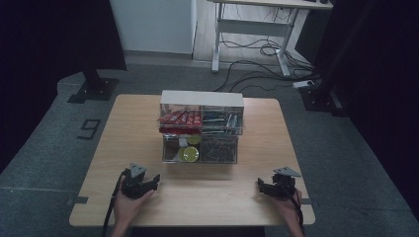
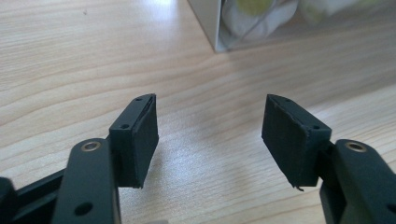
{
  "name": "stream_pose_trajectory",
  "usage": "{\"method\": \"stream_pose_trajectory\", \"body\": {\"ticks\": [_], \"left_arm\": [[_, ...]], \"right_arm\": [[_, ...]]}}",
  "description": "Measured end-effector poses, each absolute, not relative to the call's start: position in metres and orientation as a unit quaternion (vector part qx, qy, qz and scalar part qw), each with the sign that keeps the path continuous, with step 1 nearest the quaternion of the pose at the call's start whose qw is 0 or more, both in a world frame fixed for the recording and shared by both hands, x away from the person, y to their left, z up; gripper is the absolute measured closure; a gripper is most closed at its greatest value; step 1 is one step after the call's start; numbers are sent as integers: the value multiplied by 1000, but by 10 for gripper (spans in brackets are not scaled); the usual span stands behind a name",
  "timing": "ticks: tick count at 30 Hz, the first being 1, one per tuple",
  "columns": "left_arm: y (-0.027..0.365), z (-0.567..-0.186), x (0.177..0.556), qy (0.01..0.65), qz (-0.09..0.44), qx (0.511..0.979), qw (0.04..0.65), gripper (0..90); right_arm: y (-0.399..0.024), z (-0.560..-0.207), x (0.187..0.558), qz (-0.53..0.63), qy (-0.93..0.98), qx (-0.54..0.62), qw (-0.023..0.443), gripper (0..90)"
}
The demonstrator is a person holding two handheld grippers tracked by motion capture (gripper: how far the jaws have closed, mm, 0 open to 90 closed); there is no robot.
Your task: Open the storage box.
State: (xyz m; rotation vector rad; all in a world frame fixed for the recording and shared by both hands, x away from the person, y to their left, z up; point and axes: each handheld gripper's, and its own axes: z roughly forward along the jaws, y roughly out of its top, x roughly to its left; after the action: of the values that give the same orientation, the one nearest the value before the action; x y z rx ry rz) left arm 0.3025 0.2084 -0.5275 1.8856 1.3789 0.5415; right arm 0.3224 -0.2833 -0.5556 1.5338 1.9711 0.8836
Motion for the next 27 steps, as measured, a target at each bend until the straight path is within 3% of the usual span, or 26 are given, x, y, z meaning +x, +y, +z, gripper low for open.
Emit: {"method": "stream_pose_trajectory", "body": {"ticks": [14, 18, 27], "left_arm": [[219, -507, 289, 525, 239, 717, 391, 517], [221, -501, 286, 523, 233, 719, 395, 638], [223, -489, 280, 507, 232, 725, 404, 787]], "right_arm": [[-283, -556, 322, 324, 721, 562, 244, 134], [-283, -556, 322, 324, 720, 563, 244, 138], [-284, -556, 322, 324, 720, 564, 244, 138]]}}
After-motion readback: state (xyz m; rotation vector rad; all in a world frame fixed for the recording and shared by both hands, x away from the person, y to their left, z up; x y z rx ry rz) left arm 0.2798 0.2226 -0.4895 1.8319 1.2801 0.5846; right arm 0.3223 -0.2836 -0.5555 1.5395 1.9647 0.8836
